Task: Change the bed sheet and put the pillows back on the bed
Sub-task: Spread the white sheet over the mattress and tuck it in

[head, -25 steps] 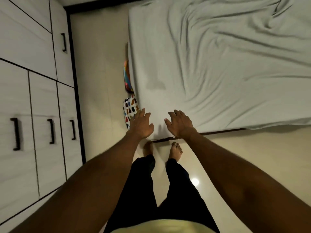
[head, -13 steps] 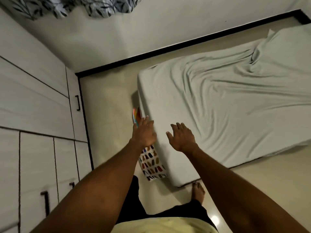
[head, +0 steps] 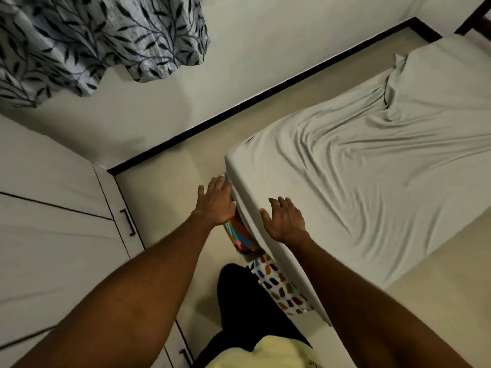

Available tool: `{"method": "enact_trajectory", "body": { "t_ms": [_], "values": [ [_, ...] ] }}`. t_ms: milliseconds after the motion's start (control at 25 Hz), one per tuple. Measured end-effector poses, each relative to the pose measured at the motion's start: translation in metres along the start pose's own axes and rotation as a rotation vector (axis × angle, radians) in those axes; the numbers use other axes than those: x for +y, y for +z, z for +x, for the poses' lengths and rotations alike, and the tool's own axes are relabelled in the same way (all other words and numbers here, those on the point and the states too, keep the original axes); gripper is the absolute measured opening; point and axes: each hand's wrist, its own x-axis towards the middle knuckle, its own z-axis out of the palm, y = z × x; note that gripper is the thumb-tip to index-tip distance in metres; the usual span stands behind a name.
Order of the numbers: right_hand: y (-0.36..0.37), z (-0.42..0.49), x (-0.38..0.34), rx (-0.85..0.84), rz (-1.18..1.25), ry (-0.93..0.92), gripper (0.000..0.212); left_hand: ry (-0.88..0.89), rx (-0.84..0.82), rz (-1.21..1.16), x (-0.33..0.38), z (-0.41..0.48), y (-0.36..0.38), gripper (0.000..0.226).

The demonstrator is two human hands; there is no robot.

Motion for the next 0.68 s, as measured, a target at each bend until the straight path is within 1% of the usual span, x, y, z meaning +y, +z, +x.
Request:
{"method": "enact_trajectory", "body": {
  "t_ms": [160, 360, 560, 680],
  "values": [
    [0.003, 0.034, -0.017, -0.024, 0.048, 0.08, 0.07, 0.065, -0.04, 0.068, -0.026, 0.045, -0.028, 0.07],
    [-0.01, 0.105, -0.035, -0.005, 0.149, 0.224, 0.07, 0.126, -0.134, 0.188, -0.055, 0.133, -0.074, 0.068],
    [-0.022, 0.156, -0.05, -0.009, 0.26, 0.363, 0.067, 0.225, -0.16, 0.302, -0.055, 0.211, -0.12, 0.069],
    [-0.035, 0.179, -0.061, 0.004, 0.34, 0.449, 0.066, 0.298, -0.208, 0.362, -0.044, 0.248, -0.142, 0.069]
  ]
}}
